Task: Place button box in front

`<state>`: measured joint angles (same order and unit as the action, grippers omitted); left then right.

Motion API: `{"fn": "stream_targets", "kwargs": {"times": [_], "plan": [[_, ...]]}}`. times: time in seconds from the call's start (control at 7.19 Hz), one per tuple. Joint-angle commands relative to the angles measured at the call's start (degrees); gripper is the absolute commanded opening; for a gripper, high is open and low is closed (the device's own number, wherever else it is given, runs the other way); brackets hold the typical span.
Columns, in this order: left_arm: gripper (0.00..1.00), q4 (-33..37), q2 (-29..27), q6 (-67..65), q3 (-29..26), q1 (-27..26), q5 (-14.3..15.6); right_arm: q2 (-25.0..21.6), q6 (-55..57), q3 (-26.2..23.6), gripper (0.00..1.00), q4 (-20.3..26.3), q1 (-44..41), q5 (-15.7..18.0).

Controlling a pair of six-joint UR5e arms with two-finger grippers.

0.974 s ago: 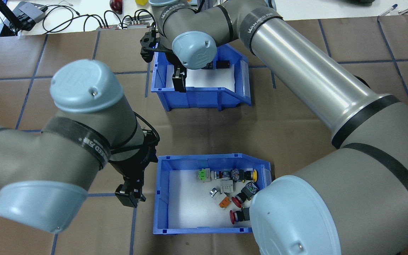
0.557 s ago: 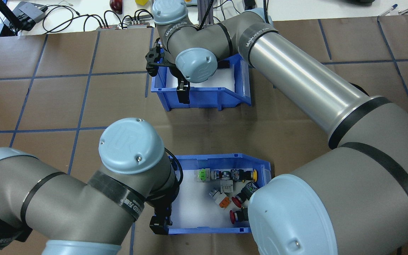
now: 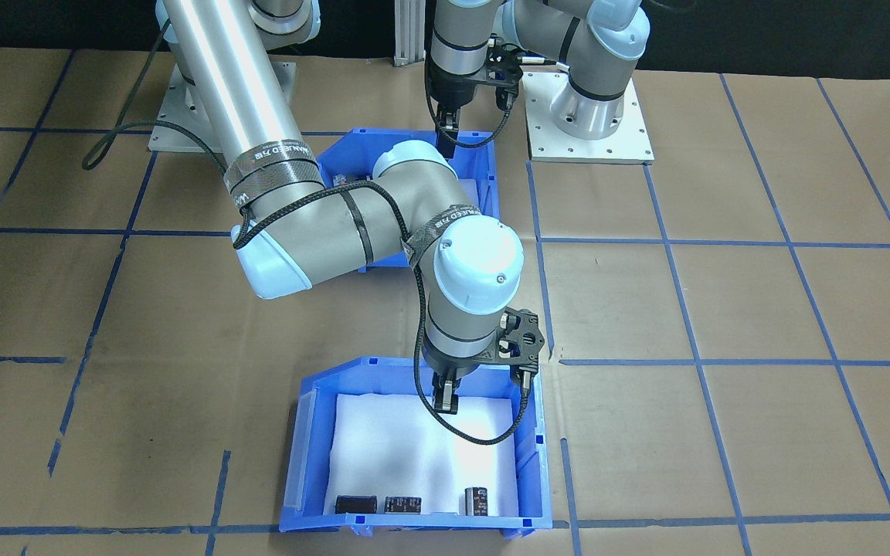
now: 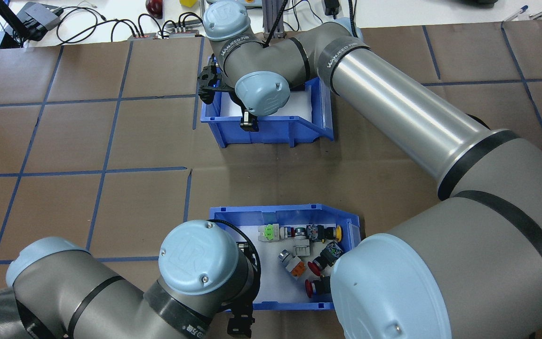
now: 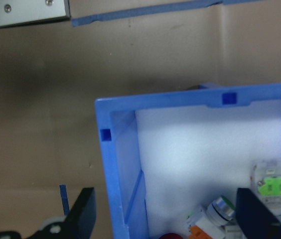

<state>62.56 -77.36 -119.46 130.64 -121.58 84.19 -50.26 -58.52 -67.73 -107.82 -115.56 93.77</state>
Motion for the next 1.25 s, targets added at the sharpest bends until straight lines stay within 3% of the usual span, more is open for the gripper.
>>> {"fn": "stream_targets", "kwargs": {"times": [0.0, 0.14, 0.28, 0.42, 0.7, 0.83, 0.97, 1.11], "plan": [[0.98, -1.22, -0.16, -3.74, 1.28, -0.67, -4.45, -1.41, -0.1, 1.44, 0.12, -0.02, 0.33, 0.89], [0.98, -1.13, -0.16, -3.85, 1.28, -1.29, -4.56, -2.38, -0.63, 3.46, 0.1, 0.94, 1.21, 0.89], [0.98, -1.13, -0.42, -4.03, 1.37, -1.81, -4.56, -3.17, -1.85, 4.0, 0.1, 1.73, 2.26, 3.24], [0.97, -1.13, -1.82, -4.12, 1.37, -2.51, -4.47, -3.88, -5.78, 3.83, 0.08, 2.26, 4.01, 7.79], [0.97, -2.18, -5.51, -4.9, 1.11, -3.92, -3.95, -7.03, -14.64, 3.48, 0.08, 5.33, 11.37, 8.19], [0.86, -2.36, -5.52, -4.82, 1.11, -3.93, -2.9, -8.35, -21.48, 3.48, 0.08, 7.35, 16.11, 8.1], [0.71, -2.88, -5.61, -4.47, 1.11, -3.93, -0.89, -9.85, -26.16, 3.48, 0.08, 9.63, 20.51, 7.75], [0.54, -4.8, -5.7, -4.38, 1.28, -3.93, -0.87, -11.78, -31.51, 3.22, 0.08, 12.26, 24.2, 7.4]]}}
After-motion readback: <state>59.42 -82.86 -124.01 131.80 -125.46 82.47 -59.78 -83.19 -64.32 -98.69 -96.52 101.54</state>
